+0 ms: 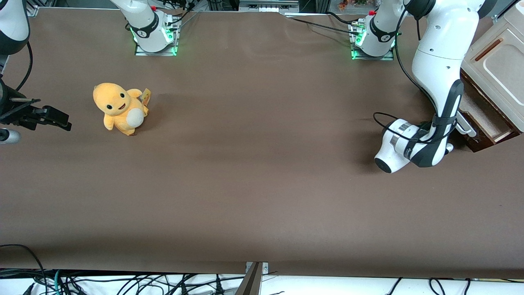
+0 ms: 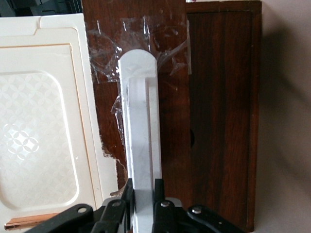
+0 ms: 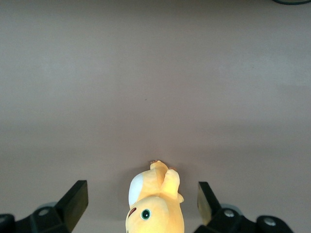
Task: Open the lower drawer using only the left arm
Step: 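Pull the gripped handle away from the cabinet, sliding the drawer out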
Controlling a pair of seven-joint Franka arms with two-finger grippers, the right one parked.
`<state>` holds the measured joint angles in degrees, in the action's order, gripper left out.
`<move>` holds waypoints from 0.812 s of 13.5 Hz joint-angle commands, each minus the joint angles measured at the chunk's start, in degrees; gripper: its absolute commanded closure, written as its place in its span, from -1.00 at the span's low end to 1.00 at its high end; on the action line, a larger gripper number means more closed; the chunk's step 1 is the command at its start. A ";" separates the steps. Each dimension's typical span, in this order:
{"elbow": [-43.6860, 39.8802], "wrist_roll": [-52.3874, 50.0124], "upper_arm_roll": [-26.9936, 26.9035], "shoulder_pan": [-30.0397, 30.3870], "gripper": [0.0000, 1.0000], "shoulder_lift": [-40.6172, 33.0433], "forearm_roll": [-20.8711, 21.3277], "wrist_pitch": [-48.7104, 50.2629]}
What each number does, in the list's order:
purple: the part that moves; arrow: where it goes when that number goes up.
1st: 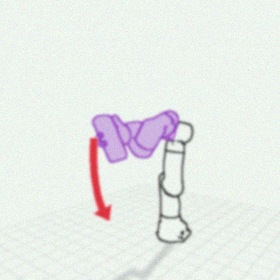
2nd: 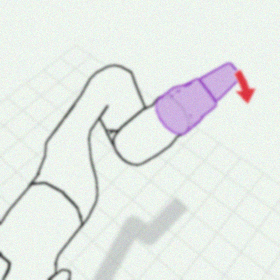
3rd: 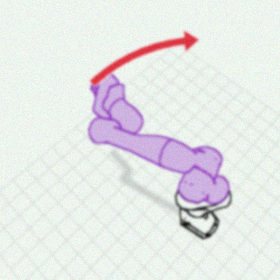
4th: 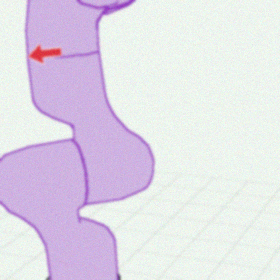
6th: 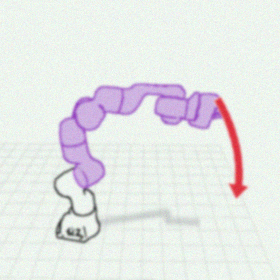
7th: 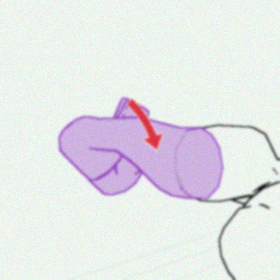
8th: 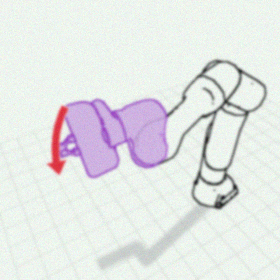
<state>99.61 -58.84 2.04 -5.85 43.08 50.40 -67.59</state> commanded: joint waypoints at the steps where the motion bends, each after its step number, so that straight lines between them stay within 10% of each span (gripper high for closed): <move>1: -2.50 3.73 -0.28 -1.53 0.92 0.86 -1.71 2.46; 11: -3.64 3.47 -0.28 -3.03 0.92 1.48 -3.03 2.55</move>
<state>98.18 -58.55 2.05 -7.68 43.78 49.56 -67.38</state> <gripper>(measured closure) 0.815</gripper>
